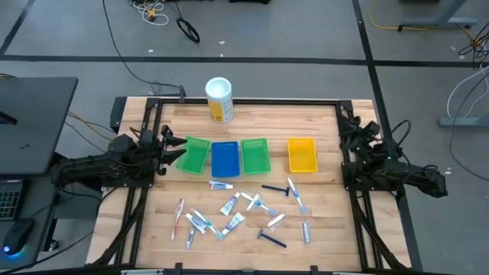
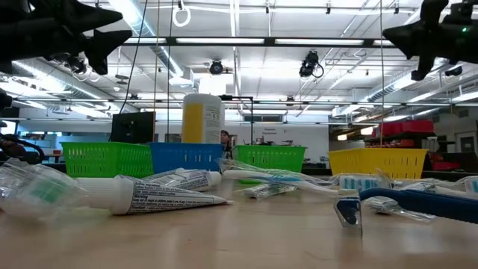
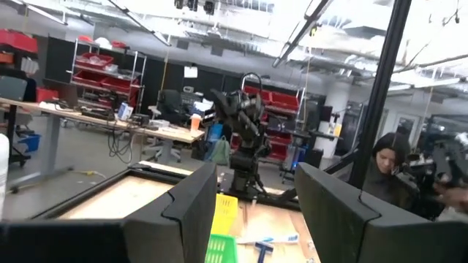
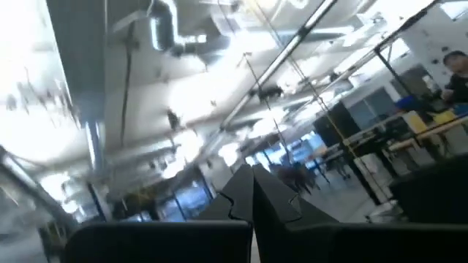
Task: Pick & Place Travel size toiletries
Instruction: Put the blue and white toothbrush into the yellow bin
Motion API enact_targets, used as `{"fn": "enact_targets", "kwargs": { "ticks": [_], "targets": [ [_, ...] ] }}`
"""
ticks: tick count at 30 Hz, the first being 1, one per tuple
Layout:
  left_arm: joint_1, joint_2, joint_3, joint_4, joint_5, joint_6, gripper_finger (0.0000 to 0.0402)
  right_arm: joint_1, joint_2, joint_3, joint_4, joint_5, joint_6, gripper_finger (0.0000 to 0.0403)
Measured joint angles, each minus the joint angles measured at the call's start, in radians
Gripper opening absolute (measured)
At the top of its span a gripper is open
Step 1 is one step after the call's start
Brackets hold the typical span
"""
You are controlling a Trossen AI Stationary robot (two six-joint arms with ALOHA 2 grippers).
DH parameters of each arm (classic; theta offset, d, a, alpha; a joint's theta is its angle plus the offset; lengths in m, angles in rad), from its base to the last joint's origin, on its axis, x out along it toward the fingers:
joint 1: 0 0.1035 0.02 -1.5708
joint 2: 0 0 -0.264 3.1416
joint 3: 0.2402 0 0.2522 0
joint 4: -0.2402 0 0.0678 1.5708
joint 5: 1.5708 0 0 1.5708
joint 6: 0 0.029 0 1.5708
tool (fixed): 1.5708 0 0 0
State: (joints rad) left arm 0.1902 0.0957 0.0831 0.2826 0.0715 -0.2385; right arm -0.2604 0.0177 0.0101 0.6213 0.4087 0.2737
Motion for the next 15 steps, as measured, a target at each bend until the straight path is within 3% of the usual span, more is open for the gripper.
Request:
{"fn": "enact_targets", "kwargs": {
  "ticks": [6, 15],
  "targets": [
    [0.000, 0.163, 0.119, -0.038, 0.000, 0.040, 0.0194, 0.001, 0.036, 0.000, 0.102, -0.360, -0.099, 0.0002],
    [0.000, 0.359, 0.340, -0.163, 0.000, 0.150, 0.0194, 0.001, 0.218, 0.106, 0.137, -0.503, -0.080, 0.0030]
  ]
}}
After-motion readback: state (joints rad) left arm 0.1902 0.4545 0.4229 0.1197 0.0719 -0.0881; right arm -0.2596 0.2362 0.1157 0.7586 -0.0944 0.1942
